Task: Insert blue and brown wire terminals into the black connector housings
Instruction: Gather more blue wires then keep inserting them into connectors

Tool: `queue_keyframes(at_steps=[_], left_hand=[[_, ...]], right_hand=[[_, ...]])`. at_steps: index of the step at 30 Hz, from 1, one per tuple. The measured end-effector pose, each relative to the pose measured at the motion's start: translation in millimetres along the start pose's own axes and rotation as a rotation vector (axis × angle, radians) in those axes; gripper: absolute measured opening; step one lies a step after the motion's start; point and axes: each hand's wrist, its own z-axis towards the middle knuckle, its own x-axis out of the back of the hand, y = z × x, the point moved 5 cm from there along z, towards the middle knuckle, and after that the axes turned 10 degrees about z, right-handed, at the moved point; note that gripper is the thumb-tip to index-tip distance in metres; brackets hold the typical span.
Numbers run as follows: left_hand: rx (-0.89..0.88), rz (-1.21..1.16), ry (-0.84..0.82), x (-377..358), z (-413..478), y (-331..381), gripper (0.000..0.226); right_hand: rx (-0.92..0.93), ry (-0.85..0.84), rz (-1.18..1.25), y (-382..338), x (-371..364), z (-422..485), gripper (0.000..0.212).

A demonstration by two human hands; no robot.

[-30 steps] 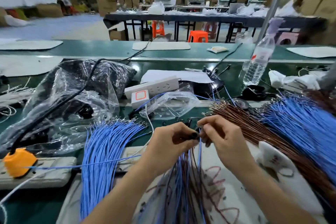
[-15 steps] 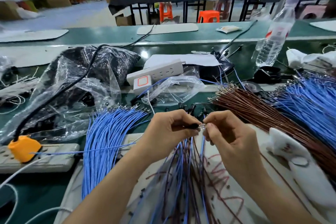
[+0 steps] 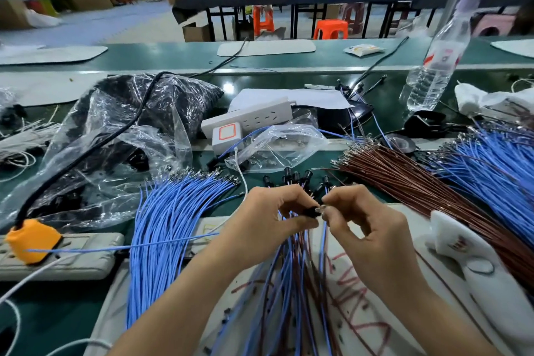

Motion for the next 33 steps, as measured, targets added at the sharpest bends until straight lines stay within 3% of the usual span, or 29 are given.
queue_keyframes(at_steps=[4,9,12,16,21,27,33], left_hand=[[-0.057,0.071,-0.030,-5,1,4,0.013],[-0.091,0.089,-0.106,-10,1,4,0.007],[-0.064,0.027,-0.093,-13,0,1,0.005],[0.019,-0.104,-0.072,-14,3,-4,0.011],[0.058,-0.307,-0.084,-13,2,-2,0.011],[0.095,-0.332,-0.081,-12,3,-2,0.010],[0.089,-0.386,-0.081,-13,3,-2,0.014]], right_hand=[[0.056,-0.064,-0.122,0,1,2,0.010],[-0.057,-0.055,-0.043,6,3,4,0.017],[-0.175,-0.046,0.056,13,8,5,0.023],[-0.173,-0.072,0.048,12,9,7,0.022],[-0.470,-0.028,0.599,29,7,4,0.021],[-0.414,-0.056,0.501,29,7,6,0.004],[-0.561,-0.085,0.726,36,6,5,0.018]])
